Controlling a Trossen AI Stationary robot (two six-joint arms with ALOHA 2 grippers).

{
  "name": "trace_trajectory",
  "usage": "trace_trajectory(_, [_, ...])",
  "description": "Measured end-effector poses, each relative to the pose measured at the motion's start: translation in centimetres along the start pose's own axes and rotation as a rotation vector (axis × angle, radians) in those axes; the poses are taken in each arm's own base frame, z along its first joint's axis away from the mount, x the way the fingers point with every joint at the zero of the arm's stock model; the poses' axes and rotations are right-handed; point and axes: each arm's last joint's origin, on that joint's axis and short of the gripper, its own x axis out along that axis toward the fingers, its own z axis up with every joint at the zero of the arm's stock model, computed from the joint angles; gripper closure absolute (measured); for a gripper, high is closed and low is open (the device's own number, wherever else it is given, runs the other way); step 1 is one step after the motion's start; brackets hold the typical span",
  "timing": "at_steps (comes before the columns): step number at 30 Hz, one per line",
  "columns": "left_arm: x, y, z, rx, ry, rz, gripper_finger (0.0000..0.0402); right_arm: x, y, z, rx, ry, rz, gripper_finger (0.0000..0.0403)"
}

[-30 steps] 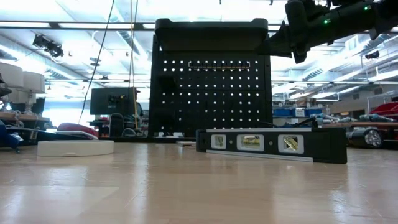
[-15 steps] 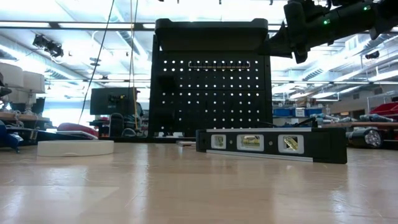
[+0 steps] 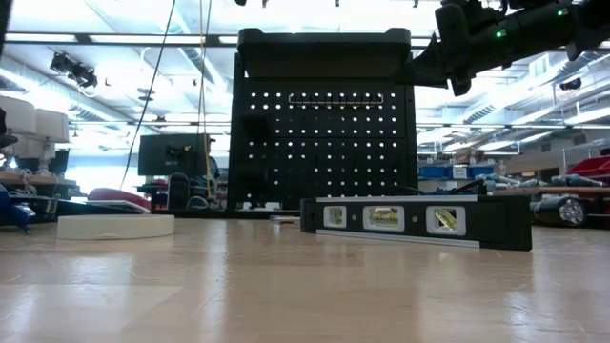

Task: Hang tools onto peg board
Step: Put the left black safety glasses on the top of the black pegboard

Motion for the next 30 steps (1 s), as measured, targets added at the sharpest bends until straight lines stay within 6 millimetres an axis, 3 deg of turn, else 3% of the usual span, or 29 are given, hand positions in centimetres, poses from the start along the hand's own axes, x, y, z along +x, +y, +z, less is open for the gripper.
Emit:
trace_trajectory(9, [2.3,2.9,0.1,0.002,0.100,0.043,0.0391,0.0,0.0,-0.1,-0.009,0.005,-0.001,0.0350])
trace_trajectory(15, [1.4,4.7,-0.5,-0.013,0.165,0.102,0.0391,0.0,0.0,-0.1,-0.007,0.007,0.002,0.0352])
trace_trajectory(30, [0.6,4.4,-3.1,0.012,0.422,0.007,0.0388,0.0,0.0,0.0,-0.003,-0.003,-0.003,0.0351])
